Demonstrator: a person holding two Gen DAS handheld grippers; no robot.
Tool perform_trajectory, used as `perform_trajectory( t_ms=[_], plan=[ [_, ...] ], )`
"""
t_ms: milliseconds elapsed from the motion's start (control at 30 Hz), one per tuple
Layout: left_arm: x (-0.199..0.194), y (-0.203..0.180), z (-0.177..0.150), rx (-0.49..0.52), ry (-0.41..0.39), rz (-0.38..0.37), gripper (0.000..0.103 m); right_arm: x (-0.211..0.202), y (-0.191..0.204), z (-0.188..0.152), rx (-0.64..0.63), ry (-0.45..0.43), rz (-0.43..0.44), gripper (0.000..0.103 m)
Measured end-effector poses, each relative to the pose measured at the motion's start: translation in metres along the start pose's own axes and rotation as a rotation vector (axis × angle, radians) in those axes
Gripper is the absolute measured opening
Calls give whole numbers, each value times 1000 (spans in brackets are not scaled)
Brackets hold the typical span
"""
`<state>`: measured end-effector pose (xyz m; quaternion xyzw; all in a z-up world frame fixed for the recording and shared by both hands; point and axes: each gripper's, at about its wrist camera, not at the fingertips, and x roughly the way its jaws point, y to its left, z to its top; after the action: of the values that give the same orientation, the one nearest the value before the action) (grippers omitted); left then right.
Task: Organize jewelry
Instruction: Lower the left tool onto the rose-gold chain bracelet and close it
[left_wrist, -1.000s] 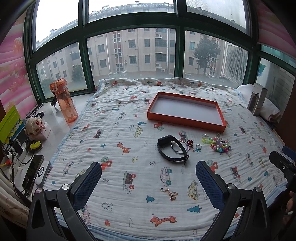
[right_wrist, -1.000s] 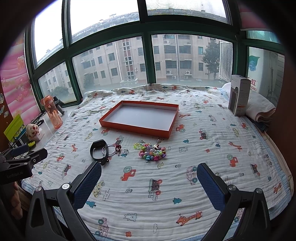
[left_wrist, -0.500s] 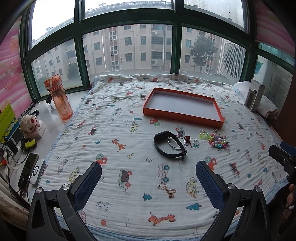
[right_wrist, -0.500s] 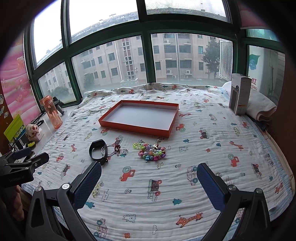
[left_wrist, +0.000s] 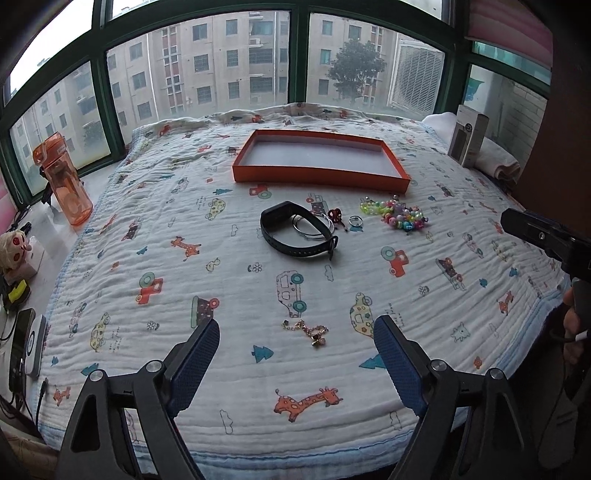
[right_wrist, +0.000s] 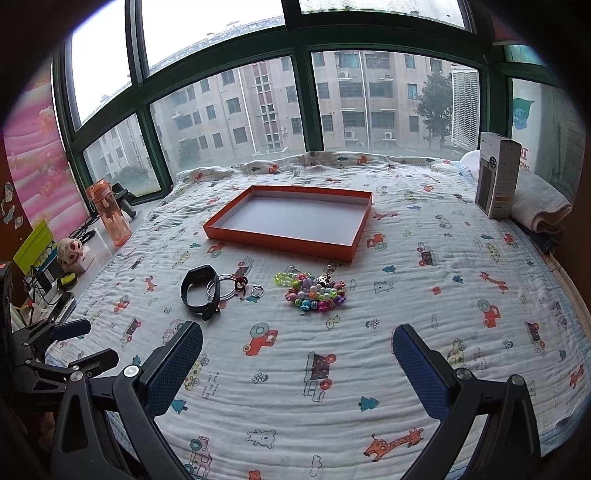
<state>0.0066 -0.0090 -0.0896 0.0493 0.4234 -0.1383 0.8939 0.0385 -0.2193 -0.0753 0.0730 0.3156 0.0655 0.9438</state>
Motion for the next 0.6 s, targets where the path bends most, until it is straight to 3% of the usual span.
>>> perform_trajectory(
  t_ms=[233, 400, 600],
  plan=[
    [37, -10, -11, 4, 94, -92, 76, 12, -8, -5, 8, 34, 12, 103],
    [55, -4, -12, -33, 150, -152, 55, 21, -11, -9, 17, 59, 14, 103],
    [68, -2, -10, -32, 179, -161, 43, 29, -10, -12, 21, 80, 22, 103]
  ],
)
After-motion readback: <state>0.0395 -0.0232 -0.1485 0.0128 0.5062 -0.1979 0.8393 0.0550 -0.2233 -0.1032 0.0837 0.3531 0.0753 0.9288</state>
